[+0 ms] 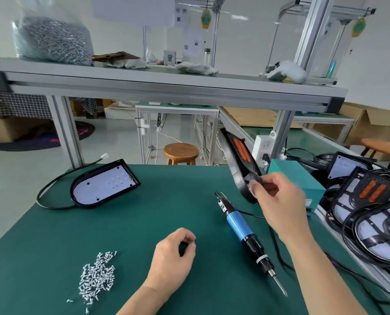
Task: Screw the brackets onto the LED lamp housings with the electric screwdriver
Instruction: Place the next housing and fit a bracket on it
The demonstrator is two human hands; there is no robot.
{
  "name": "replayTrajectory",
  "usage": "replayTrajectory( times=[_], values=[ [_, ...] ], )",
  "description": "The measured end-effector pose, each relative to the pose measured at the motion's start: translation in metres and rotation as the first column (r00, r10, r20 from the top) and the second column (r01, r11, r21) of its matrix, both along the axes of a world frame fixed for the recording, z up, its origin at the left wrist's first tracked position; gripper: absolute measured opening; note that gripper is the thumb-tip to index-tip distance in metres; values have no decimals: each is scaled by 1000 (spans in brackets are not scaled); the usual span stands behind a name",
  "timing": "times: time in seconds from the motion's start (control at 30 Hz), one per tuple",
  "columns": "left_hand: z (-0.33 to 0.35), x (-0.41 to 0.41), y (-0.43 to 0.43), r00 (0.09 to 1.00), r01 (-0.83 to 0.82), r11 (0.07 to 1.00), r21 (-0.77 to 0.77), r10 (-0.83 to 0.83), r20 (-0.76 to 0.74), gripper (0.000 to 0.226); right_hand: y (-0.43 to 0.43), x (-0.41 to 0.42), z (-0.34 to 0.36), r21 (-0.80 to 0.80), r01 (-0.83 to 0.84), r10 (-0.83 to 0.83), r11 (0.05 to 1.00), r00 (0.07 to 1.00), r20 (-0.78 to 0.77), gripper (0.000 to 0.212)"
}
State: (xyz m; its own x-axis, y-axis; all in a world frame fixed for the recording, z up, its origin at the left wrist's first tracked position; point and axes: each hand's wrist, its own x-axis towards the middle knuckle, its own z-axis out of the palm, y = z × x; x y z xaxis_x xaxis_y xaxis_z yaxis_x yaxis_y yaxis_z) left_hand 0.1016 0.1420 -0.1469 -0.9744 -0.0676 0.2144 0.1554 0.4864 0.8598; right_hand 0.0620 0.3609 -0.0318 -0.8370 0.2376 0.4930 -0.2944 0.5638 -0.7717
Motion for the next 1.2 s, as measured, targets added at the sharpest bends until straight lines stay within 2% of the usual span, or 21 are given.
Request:
replayTrajectory(
  times=[0.13, 0.3, 0.43, 0.57, 0.67, 0.8, 0.87, 0.93, 1.0, 1.1, 1.2],
  values=[
    [2, 1, 1, 1000, -8, 1000, -7, 9, 7, 15, -54, 3, -37, 180, -103, 87, 978, 992, 92, 21],
    [6, 1, 2, 1000, -13, 1000, -22, 12, -16, 26, -79, -9, -91, 232, -113, 57, 966, 970, 236, 20],
    [6, 2, 1, 997, -56, 998, 19, 57, -42, 25, -76, -17, -109, 277, -65, -12, 959, 963, 269, 20],
    [6, 2, 0, 999, -30, 1000, 8, 30, -38, 12, -80, -18, -115, 377, -62, -56, 924, 954, 295, 18],
    [6, 2, 0, 1000, -27, 999, 34, 27, -15, 10, -79, -17, -117, 384, -64, -58, 921, 952, 299, 18],
    [13, -8, -11, 989, -150, 986, 75, 151, -6, 7, -79, -17, -117, 383, -56, -59, 922, 957, 283, 20],
    [21, -21, -28, 959, -277, 961, 5, 277, -60, 6, -80, -17, -117, 393, -55, -52, 918, 965, 258, 21],
    [28, -37, -55, 894, -448, 886, -122, 440, -89, 27, -81, -17, -116, 397, -55, -46, 916, 969, 241, 21],
    [35, -51, -85, 809, -579, 790, -204, 587, -24, 48, -81, -17, -116, 396, -62, -36, 916, 971, 236, 19],
    [36, -69, -130, 728, -604, 707, -367, 677, 107, 63, -82, -17, -115, 390, -67, -34, 918, 969, 245, 18],
    [30, -81, -165, 697, -527, 659, -536, 696, 171, 72, -83, -18, -114, 391, -72, -37, 918, 964, 264, 18]
  ],
)
